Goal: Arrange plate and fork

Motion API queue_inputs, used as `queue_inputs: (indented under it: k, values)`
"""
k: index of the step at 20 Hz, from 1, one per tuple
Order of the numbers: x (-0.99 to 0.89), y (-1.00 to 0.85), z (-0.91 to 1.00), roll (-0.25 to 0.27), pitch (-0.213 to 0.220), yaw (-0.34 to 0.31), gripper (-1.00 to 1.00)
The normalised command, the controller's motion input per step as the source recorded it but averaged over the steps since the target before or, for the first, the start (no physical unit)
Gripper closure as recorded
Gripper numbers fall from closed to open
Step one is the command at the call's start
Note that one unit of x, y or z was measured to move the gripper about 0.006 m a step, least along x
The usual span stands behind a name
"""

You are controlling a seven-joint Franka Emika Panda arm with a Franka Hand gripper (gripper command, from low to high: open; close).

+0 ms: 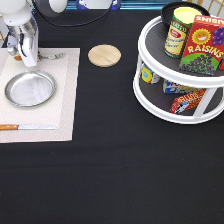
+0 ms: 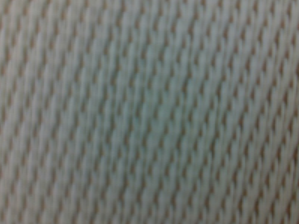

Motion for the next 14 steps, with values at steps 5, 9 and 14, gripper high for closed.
queue_inputs:
  k: [5, 9, 14]
  values:
    - [-0.12, -0.01, -0.02, 0.013, 0.020, -0.086, -1.00]
    - [0.00, 0.00, 0.21, 0.000, 0.040, -0.001, -1.00]
    - [-0.01, 0.04, 0.47, 0.000, 0.012, 0.000, -1.00]
